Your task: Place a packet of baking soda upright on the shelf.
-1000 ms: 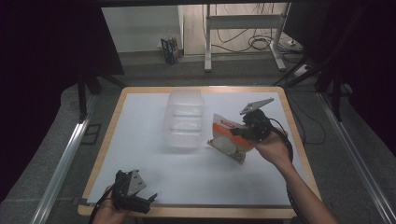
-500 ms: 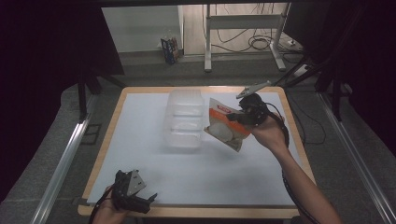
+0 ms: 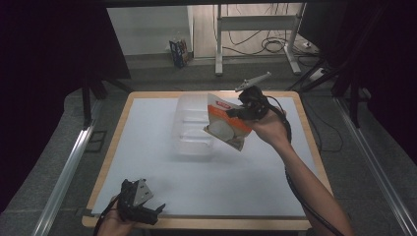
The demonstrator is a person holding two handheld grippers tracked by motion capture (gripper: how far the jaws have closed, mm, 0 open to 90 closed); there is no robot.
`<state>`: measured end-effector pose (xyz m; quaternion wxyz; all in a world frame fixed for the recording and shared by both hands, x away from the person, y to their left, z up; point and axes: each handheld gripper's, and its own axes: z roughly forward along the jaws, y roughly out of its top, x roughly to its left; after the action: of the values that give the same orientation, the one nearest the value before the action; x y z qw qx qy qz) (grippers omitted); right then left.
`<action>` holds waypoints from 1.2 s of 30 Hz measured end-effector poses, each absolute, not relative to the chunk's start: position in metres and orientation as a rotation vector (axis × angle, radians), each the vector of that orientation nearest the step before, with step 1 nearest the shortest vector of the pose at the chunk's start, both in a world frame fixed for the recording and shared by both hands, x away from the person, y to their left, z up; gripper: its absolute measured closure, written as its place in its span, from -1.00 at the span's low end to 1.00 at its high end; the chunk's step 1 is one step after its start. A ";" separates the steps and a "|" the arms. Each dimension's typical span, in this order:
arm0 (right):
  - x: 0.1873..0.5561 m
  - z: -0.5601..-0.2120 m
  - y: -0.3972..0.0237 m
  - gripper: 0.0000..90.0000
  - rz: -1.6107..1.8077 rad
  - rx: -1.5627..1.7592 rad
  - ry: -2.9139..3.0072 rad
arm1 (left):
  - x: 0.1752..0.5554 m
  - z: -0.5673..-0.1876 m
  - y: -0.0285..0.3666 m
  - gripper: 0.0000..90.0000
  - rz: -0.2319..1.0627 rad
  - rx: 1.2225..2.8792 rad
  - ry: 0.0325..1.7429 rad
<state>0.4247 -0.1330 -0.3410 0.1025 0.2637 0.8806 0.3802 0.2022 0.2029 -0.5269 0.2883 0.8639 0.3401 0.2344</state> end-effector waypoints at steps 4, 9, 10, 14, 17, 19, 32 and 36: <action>0.429 -0.338 -0.120 0.96 1.126 0.765 2.608 | 0.202 -0.527 0.203 -1.00 0.625 2.303 0.908; 0.434 -0.337 -0.107 0.97 1.129 0.753 2.620 | 0.202 -0.527 0.204 -1.00 0.622 2.302 0.906; 0.435 -0.337 -0.105 0.97 1.130 0.755 2.622 | 0.202 -0.527 0.204 -1.00 0.622 2.301 0.906; 0.438 -0.337 -0.092 0.97 1.138 0.740 2.634 | 0.202 -0.526 0.204 -1.00 0.620 2.300 0.906; 0.440 -0.337 -0.081 0.97 1.137 0.734 2.642 | 0.202 -0.526 0.205 -1.00 0.617 2.294 0.907; 0.442 -0.337 -0.074 0.97 1.135 0.725 2.648 | 0.202 -0.526 0.205 -1.00 0.615 2.292 0.907; 0.449 -0.345 -0.034 0.97 1.131 0.691 2.680 | 0.202 -0.526 0.205 -1.00 0.615 2.287 0.902; 0.451 -0.352 -0.024 0.96 1.116 0.687 2.693 | 0.201 -0.526 0.206 -1.00 0.615 2.287 0.900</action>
<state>0.4512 -0.0237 -0.3516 0.0732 0.2287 0.8968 0.3716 0.2014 0.2056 -0.5261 0.2993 0.8614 0.3390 0.2314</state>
